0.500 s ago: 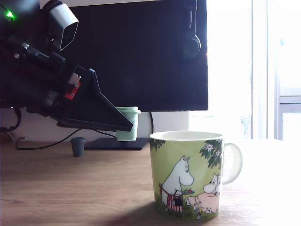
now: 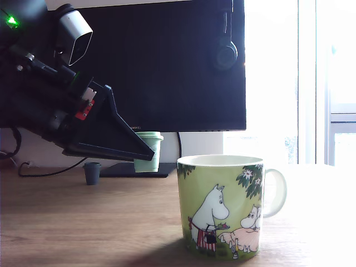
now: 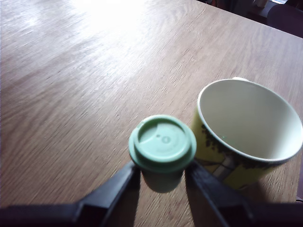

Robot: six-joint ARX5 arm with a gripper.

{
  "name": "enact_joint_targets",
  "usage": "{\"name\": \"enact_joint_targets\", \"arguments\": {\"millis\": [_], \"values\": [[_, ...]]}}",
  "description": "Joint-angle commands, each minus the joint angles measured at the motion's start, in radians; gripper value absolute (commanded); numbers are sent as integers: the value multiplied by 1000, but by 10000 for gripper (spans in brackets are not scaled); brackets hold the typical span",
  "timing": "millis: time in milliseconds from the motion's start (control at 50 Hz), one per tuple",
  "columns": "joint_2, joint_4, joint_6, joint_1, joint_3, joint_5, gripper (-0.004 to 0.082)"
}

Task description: Pick up the coffee capsules from the table one by one and drop them inside the nearest coffee cup

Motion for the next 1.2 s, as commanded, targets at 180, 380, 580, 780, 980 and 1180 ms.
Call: {"name": "enact_joint_targets", "arguments": {"millis": [180, 380, 580, 780, 980, 1180], "values": [[-13, -81, -16, 3, 13, -7, 198], [-14, -184, -16, -9, 93, -8, 198], [-14, -365, 5, -56, 224, -14, 197], [-14, -512, 49, -146, 340, -95, 180], [-14, -612, 51, -224, 410, -121, 181], [-13, -642, 47, -275, 425, -143, 181]]}}
